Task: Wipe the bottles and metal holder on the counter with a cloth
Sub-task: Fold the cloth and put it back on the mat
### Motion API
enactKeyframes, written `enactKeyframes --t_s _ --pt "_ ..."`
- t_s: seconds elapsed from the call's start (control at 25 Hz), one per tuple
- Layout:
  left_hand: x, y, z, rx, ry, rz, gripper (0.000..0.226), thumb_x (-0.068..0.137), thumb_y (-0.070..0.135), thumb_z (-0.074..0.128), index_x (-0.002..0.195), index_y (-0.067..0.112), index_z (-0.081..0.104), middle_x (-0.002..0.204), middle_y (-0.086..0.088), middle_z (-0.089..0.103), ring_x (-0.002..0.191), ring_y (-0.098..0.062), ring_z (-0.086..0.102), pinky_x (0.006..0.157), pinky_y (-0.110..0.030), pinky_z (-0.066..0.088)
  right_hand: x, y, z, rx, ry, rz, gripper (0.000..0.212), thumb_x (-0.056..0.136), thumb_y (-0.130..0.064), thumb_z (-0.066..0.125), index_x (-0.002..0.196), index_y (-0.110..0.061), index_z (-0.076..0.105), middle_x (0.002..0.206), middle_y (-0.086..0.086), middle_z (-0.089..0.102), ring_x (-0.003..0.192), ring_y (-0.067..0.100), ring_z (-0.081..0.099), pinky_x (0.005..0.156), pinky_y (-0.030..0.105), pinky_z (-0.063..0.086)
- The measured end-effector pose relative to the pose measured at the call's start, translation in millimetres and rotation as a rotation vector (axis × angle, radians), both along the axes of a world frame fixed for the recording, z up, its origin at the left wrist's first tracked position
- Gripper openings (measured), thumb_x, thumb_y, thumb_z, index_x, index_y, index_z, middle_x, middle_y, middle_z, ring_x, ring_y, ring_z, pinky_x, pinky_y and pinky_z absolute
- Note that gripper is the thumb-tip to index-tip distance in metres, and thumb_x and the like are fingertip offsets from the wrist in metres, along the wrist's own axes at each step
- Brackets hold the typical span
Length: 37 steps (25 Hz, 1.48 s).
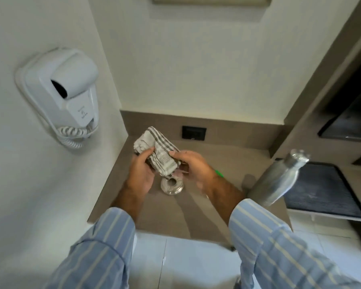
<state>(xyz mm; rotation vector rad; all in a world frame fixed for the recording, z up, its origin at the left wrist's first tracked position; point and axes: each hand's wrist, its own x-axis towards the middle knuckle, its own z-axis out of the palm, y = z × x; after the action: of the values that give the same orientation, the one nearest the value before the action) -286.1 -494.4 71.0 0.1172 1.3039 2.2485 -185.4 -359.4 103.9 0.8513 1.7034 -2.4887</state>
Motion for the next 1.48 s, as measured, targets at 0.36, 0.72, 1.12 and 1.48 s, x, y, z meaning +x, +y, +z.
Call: enactKeyframes --t_s 0.36,0.72,1.12,1.48 --pt "72.9 166.9 149.0 -0.138 0.208 -0.357 0.015 0.089 0.001 0.067 0.104 0.006 0.068 0.096 -0.011 0.073 0.088 -0.025 0.071 0.062 -0.032 0.062 112.9 165.3 156.1 0.157 0.322 -0.457 0.005 0.088 -0.011 0.072 0.088 -0.007 0.075 0.081 0.010 0.078 0.071 0.022 0.074 0.065 0.031 0.062" --pt "250.1 381.7 139.8 -0.100 0.184 -0.416 0.013 0.092 0.012 0.065 0.105 0.010 0.064 0.096 -0.010 0.079 0.085 -0.023 0.077 0.075 -0.041 0.065 285.8 352.7 138.3 0.403 0.015 -0.645 0.025 0.083 -0.012 0.079 0.105 -0.004 0.074 0.092 0.012 0.078 0.071 0.022 0.069 0.051 0.025 0.049" --pt "296.5 510.4 -105.6 -0.833 0.313 -0.336 0.039 0.066 0.054 0.067 0.059 0.021 0.048 0.058 -0.006 0.048 0.058 -0.022 0.049 0.056 -0.040 0.048 345.4 511.1 -110.8 0.320 -0.474 -0.516 0.031 0.083 -0.018 0.082 0.100 0.006 0.072 0.102 0.020 0.074 0.079 0.021 0.074 0.063 0.030 0.065" --pt "276.0 538.7 -235.4 -1.180 0.186 -0.514 0.034 0.078 0.033 0.066 0.100 0.007 0.071 0.104 -0.015 0.076 0.089 -0.030 0.074 0.079 -0.043 0.064 324.4 520.1 -241.9 0.383 -0.636 -0.270 0.055 0.067 -0.061 0.076 0.088 -0.010 0.077 0.096 0.014 0.079 0.086 0.026 0.075 0.082 0.041 0.063"
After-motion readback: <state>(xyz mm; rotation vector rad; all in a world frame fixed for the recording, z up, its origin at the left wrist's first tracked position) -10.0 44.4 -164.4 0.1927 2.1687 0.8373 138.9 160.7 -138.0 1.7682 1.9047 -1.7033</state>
